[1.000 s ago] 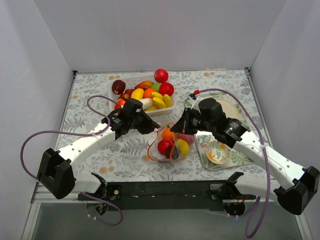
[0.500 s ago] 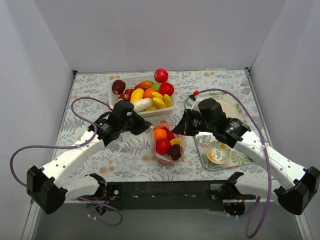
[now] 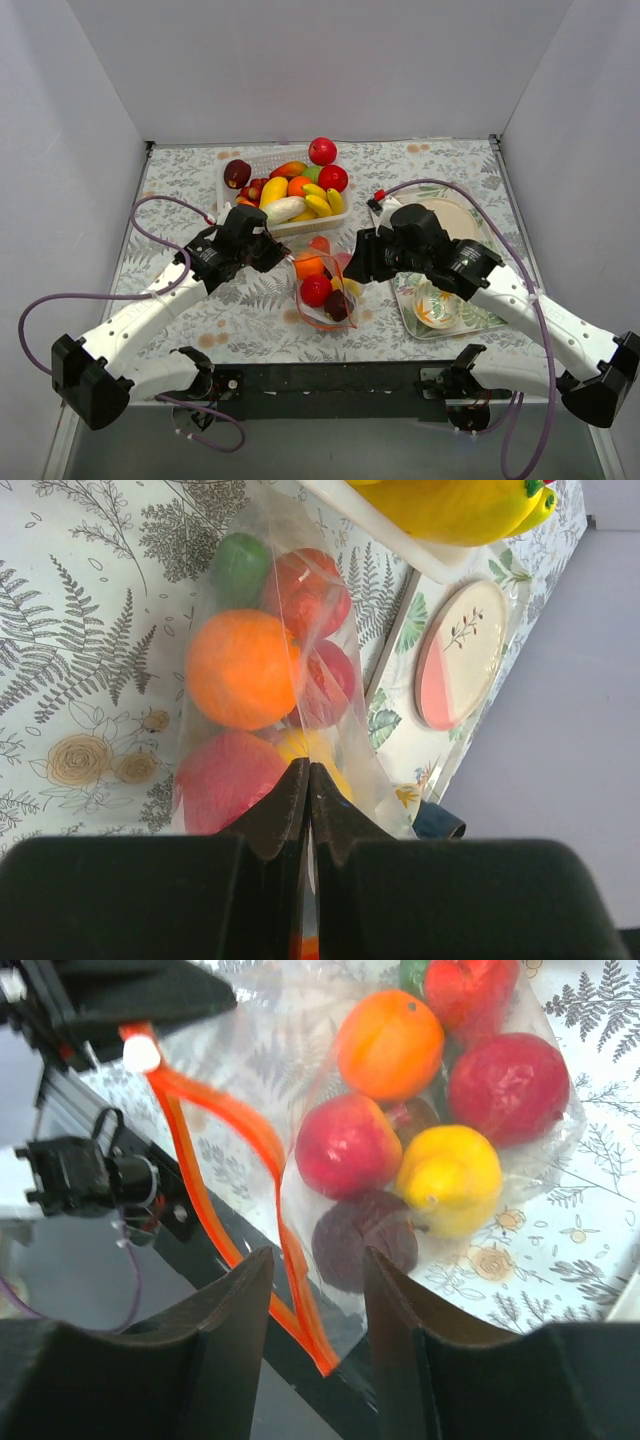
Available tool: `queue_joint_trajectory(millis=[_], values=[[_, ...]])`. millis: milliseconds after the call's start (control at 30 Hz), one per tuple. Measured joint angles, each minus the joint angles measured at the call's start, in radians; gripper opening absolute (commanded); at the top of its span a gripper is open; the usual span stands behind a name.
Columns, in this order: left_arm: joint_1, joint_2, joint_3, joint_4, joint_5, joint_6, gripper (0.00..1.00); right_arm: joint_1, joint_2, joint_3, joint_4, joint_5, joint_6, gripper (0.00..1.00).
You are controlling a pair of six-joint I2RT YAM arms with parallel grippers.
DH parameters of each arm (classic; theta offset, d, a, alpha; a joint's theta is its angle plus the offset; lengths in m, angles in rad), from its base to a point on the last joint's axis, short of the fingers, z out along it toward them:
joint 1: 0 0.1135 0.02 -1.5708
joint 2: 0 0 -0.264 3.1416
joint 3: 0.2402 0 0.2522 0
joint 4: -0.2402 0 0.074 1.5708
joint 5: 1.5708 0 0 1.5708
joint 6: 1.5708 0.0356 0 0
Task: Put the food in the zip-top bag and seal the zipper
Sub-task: Zip the zipper food storage bag at the center of the board.
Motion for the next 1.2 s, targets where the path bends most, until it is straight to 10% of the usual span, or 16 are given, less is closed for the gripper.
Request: queue_joint_trajectory(millis=[667, 1200], values=[[0.0, 0.046, 0.034, -0.013, -0.026, 0.0, 0.0, 0.642, 0.066, -0.039, -0.182, 0.579, 0.033, 0.53], [0.0, 0.046, 0.041, -0.015, -0.032, 0.0, 0.0, 0.692, 0.193, -0.027, -0.302, 0.849, 0.312, 0.46]])
